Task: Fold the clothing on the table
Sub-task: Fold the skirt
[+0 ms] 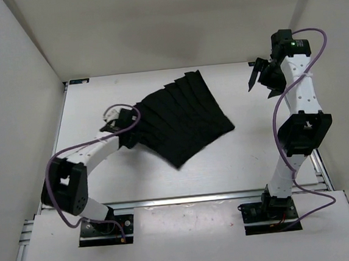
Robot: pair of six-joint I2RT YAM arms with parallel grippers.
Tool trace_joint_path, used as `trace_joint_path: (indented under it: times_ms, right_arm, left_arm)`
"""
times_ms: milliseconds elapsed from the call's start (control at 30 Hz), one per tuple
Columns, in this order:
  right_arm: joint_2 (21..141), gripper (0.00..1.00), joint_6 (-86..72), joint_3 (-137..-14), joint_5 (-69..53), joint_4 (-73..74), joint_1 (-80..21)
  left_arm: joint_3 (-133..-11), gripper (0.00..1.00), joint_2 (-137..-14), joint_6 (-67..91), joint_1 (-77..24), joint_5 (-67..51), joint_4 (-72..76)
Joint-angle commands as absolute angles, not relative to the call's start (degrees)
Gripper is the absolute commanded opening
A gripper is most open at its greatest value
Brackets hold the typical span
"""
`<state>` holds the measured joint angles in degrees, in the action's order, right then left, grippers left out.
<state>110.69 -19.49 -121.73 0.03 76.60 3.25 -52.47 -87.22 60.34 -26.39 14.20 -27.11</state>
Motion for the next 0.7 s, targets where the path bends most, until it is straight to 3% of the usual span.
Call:
trace_joint_path:
  times_ms: [0, 67, 100, 133, 200, 333, 500, 667]
  right_arm:
    - [107.4, 0.83, -19.51, -120.94, -1.58, 76.64, 2.47]
    - [107.75, 0.83, -19.25, -120.33, -1.5, 76.38, 1.76]
    - [107.32, 0.84, -19.25, -120.58, -2.02, 76.2, 1.5]
    - [107.58, 0.84, -19.51, -120.32, -1.93, 76.46, 1.32]
    - [107.32, 0.84, -19.34, -118.84, -2.89, 75.94, 1.06]
    - [105.04, 0.85, -19.25, -108.05, -7.9, 73.31, 2.02]
    - [104.58, 0.87, -17.4, -96.35, -22.13, 66.8, 0.71]
    - [108.37, 0.91, -15.38, -99.32, -34.58, 60.06, -4.22]
  left_arm:
    - [-55.71, 0.08, -83.23, 53.02, -19.69, 16.54, -33.05]
    - [-58.09, 0.45, -83.32, 50.38, -19.77, 13.9, -33.57]
    - [-60.01, 0.75, -83.49, 49.49, -22.04, 14.06, -34.18]
    - [-61.33, 0.86, -83.41, 49.05, -23.8, 14.85, -35.84]
    - [-60.74, 0.94, -81.49, 49.74, -28.98, 15.12, -35.52]
    - [-49.86, 0.99, -73.15, 55.18, -31.81, 10.46, -33.57]
    - [-39.91, 0.94, -64.79, 54.33, -28.5, 10.21, -36.83]
    - [-37.27, 0.94, -63.19, 49.58, -23.82, 4.58, -33.32]
